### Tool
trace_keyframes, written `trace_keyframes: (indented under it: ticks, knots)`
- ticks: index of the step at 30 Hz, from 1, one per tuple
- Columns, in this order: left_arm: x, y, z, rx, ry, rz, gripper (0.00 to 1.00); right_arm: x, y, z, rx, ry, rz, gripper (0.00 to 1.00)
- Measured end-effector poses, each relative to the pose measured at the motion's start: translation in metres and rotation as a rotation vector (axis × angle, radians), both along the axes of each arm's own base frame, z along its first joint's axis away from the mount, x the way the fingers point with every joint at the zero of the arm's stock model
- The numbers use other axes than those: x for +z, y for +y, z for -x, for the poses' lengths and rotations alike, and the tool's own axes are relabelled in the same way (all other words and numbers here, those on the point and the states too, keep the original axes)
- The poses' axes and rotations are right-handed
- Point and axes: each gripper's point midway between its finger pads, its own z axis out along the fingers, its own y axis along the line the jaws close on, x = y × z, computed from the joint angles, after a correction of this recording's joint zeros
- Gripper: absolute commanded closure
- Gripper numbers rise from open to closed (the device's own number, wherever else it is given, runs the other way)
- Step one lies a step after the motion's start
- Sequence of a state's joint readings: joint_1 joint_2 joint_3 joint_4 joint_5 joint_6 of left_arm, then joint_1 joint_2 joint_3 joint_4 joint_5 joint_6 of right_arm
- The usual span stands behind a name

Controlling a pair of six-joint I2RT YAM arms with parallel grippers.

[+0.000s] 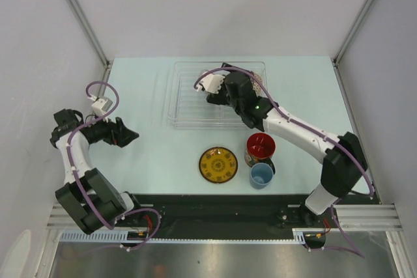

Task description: Load the mixed dishes into the dish rack

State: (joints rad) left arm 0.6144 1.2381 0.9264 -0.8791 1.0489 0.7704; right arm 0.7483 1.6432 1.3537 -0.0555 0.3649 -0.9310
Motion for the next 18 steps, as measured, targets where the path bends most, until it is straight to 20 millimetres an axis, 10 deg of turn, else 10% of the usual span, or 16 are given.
trace_keyframes:
  ticks: [7,10,18]
  knots:
    - [0.006,-0.004,-0.002,-0.032,-0.011,-0.042,0.00,0.052,0.031,0.094,0.020,0.283,-0.554,0.00]
    - [0.010,-0.021,0.000,-0.095,-0.028,-0.093,0.00,0.059,0.014,0.122,-0.009,0.454,-0.817,0.02]
    - [0.037,-0.077,0.015,-0.300,-0.183,-0.247,0.00,-0.072,0.029,0.208,-0.218,0.895,-0.926,0.05]
